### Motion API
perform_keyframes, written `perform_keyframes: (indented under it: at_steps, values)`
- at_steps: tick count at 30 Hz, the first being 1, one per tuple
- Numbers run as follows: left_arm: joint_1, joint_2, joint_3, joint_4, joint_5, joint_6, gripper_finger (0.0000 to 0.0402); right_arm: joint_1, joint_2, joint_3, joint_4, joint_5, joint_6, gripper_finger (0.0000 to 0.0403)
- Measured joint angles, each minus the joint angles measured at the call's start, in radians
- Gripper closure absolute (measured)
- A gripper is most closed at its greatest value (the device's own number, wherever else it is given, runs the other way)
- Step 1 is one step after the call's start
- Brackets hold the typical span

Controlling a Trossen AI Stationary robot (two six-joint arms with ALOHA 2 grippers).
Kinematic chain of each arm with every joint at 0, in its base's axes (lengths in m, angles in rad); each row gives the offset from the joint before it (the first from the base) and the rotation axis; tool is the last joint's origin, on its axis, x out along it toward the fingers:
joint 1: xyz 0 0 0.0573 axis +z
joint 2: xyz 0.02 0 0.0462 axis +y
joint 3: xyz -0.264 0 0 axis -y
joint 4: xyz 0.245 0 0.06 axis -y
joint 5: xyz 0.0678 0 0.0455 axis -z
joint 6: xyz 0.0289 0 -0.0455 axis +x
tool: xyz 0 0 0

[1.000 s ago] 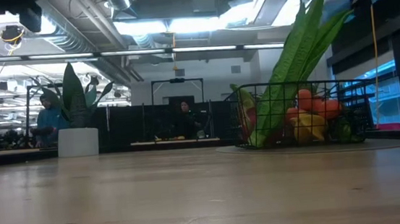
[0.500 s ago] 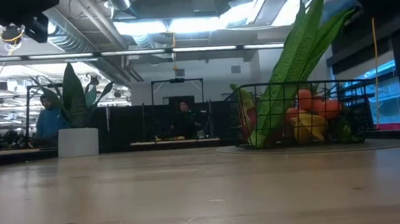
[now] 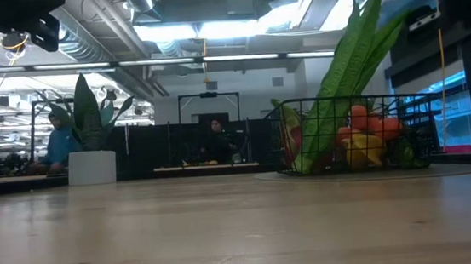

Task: Build produce basket
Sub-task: Return to Home Position

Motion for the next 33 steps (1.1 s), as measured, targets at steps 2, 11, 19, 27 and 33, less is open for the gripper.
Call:
perform_keyframes:
  at_steps: [2,11,19,27,33]
  values:
    - [0.0,0.0,-0.023,0.014,0.0,0.013,0.0401,0.025,0.0,0.0,-0.034,-0.011,-0.014,0.0403]
    - [0.0,0.0,-0.24,0.301,0.001,0.013,0.0401,0.085,0.0,0.0,-0.09,0.01,-0.04,0.0403]
    - [0.0,0.001,-0.283,0.293,-0.002,0.031,0.0401,0.087,0.0,0.0,-0.223,0.177,-0.106,0.0403]
    - [0.0,0.0,-0.283,0.27,-0.003,0.069,0.0396,0.086,0.013,0.001,-0.224,0.319,-0.138,0.0403]
    - [0.0,0.0,-0.283,0.26,-0.007,0.068,0.0385,0.087,0.013,0.001,-0.224,0.319,-0.118,0.0403]
